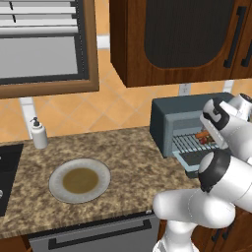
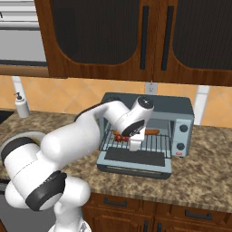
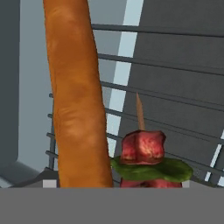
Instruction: Pick up the kebab skewer and baguette bread, and place them inside the toaster oven. Close the toaster oven door and start by setting the timer.
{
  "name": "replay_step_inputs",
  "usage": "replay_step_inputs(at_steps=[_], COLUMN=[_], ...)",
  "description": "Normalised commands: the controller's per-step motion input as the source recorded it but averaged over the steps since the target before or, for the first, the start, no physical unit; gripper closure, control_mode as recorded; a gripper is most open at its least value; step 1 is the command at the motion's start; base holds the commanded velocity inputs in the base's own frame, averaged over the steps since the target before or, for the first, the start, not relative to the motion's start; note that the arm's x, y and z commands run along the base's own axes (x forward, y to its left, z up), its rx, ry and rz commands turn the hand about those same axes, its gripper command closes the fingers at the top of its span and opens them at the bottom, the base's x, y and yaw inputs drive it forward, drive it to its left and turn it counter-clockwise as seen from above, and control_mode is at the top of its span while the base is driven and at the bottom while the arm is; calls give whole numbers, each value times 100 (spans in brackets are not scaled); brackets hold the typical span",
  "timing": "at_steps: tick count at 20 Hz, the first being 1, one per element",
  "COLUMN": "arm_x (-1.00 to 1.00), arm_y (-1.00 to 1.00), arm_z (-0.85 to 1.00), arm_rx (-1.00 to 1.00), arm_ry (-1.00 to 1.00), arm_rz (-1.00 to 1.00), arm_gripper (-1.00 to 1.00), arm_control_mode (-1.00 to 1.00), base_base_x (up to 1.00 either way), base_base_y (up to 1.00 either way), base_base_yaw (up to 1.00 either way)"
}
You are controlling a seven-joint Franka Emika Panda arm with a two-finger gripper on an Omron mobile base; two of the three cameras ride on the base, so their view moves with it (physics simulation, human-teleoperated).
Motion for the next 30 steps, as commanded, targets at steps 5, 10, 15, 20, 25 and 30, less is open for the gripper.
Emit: replay_step_inputs(at_steps=[5, 10, 15, 20, 25, 30], arm_x=[25, 15, 0, 0, 0, 0], arm_y=[0, 0, 0, 0, 0, -3], arm_z=[0, 0, 0, 0, 0, 2], arm_rx=[0, 0, 0, 0, 0, 0], arm_ry=[0, 0, 0, 0, 0, 0], arm_rz=[0, 0, 0, 0, 0, 0], arm_gripper=[100, -100, -100, -100, -100, -100], arm_control_mode=[-100, -100, -100, -100, -100, -100], base_base_x=[0, 0, 0, 0, 0, 0], base_base_y=[0, 0, 0, 0, 0, 0], base_base_yaw=[0, 0, 0, 0, 0, 0])
